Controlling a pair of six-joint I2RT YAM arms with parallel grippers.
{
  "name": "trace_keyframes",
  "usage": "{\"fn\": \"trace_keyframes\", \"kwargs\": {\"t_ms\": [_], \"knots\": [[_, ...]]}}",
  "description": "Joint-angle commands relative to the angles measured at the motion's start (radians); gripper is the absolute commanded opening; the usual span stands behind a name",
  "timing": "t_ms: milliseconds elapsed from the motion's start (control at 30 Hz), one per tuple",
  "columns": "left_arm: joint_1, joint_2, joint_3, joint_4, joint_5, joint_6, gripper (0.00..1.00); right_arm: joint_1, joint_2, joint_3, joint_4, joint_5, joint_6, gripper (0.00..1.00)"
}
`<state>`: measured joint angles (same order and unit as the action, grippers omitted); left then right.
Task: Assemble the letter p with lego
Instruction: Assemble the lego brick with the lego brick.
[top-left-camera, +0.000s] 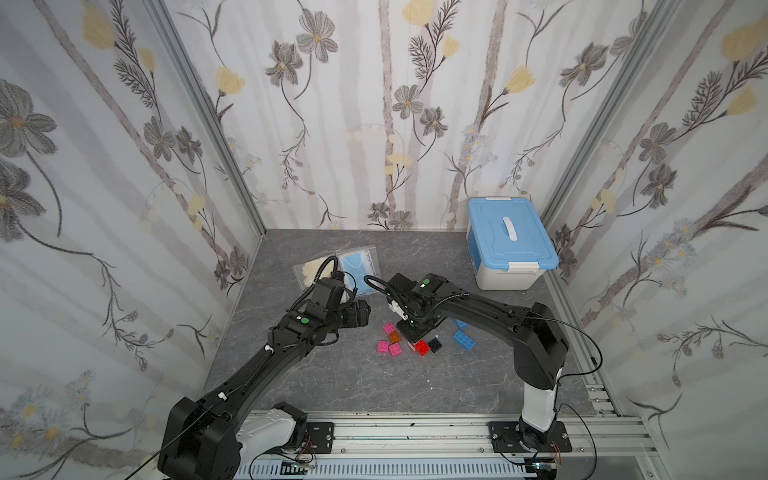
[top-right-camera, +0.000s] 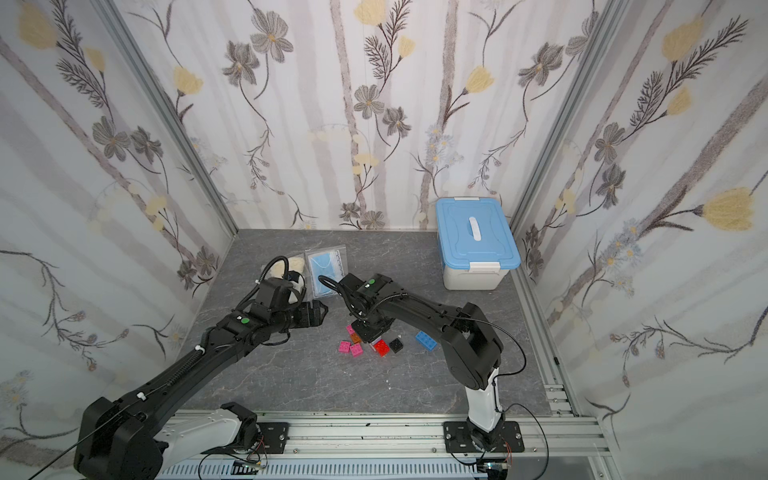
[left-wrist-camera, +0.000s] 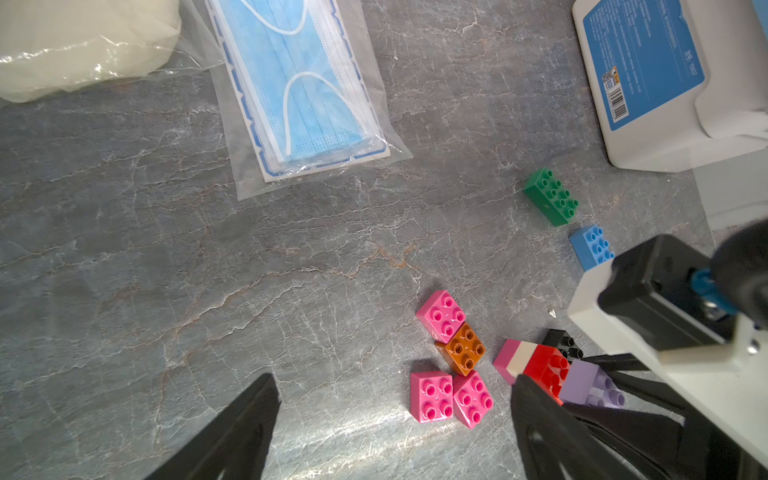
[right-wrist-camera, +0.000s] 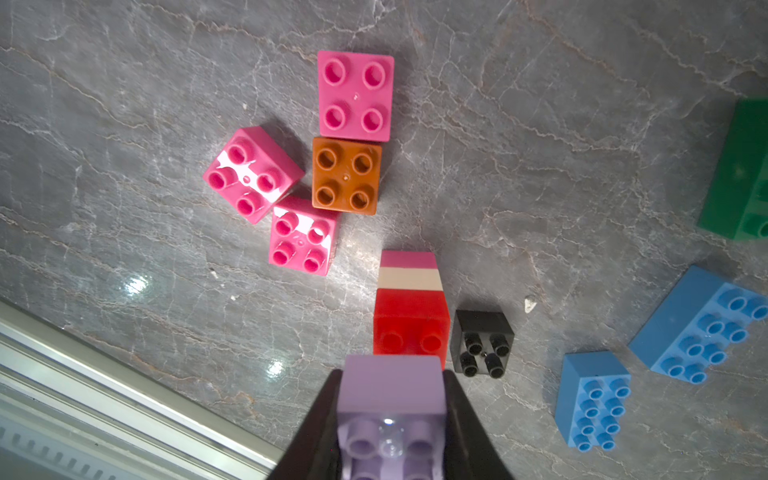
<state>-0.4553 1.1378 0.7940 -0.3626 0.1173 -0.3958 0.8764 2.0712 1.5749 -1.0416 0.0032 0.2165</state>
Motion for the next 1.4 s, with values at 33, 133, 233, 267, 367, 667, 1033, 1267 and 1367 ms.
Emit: {"fn": "trace_keyframes", "kwargs": {"t_ms": [33,133,233,267,367,667,1033,1267,1367], "knots": [[0.001,-0.004,-0.001,0.024,0.003,0.002,0.9,-0.002,0.012,0.0,0.002,0.005,-0.012,0.17],[0.001,-0.003,-0.002,0.023,0.001,0.002,0.9,-0.005,0.023,-0.001,0.002,0.018,-0.014,0.17],[0.001,-0.001,-0.001,0.023,-0.001,0.003,0.9,-0.008,0.033,-0.003,0.007,0.021,-0.016,0.17],[0.001,-0.001,-0.001,0.023,-0.001,0.003,0.9,-0.01,0.036,-0.003,0.009,0.021,-0.016,0.17],[0.001,0.0,-0.001,0.022,-0.001,0.005,0.9,-0.013,0.043,-0.002,0.013,0.021,-0.016,0.17],[0.003,0.005,0.0,0.024,-0.001,0.005,0.9,-0.016,0.053,-0.004,0.021,0.01,-0.017,0.17],[0.003,0.005,-0.001,0.023,-0.001,0.005,0.9,-0.016,0.068,-0.006,0.023,-0.005,-0.021,0.17],[0.003,0.004,-0.003,0.023,-0.002,0.005,0.9,-0.016,0.091,-0.025,0.034,-0.013,-0.022,0.17],[0.003,0.005,-0.003,0.024,0.001,0.003,0.9,-0.016,0.098,-0.037,0.045,-0.026,-0.022,0.17]]}}
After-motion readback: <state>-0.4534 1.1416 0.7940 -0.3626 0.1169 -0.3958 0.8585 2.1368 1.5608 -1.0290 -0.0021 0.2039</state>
